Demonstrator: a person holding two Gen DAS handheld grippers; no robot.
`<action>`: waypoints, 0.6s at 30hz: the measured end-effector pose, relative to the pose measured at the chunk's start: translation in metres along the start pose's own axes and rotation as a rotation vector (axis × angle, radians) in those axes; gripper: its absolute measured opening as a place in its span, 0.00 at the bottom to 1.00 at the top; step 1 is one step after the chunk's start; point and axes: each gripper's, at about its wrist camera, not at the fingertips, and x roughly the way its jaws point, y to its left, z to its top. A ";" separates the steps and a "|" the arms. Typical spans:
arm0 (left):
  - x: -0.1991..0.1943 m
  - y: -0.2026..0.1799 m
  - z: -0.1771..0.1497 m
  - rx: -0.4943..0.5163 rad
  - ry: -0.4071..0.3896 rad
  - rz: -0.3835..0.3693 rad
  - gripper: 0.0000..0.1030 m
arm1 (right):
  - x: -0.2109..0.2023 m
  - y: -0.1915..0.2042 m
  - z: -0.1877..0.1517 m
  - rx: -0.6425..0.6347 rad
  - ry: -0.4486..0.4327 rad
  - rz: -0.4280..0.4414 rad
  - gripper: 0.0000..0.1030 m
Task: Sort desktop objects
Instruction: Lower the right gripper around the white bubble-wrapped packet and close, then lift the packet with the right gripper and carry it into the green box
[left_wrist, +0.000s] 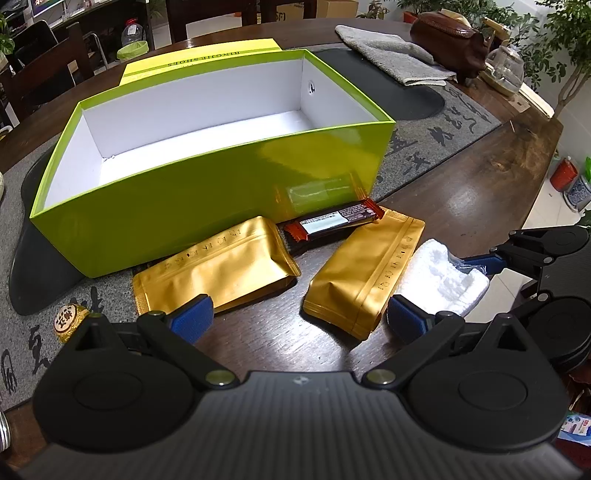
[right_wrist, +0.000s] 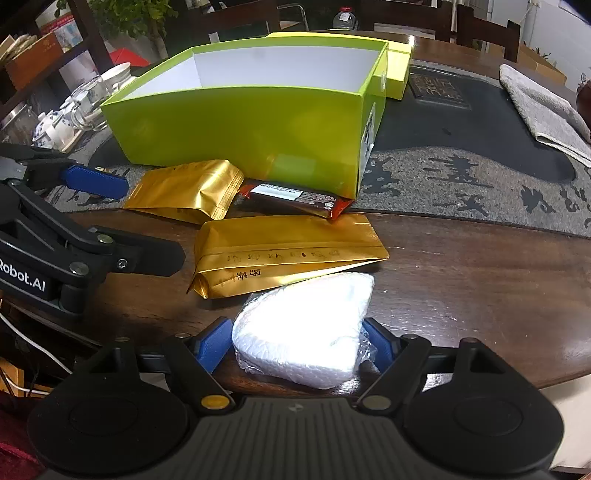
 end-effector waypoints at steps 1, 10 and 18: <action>-0.001 0.000 0.000 0.000 -0.002 -0.001 0.98 | -0.001 0.000 0.000 0.001 -0.002 0.000 0.76; -0.006 -0.002 0.006 -0.001 -0.023 -0.016 0.98 | -0.014 -0.003 0.003 0.010 -0.032 0.005 0.75; -0.009 0.004 0.011 -0.020 -0.036 -0.005 0.98 | -0.028 -0.010 0.011 0.022 -0.078 -0.006 0.75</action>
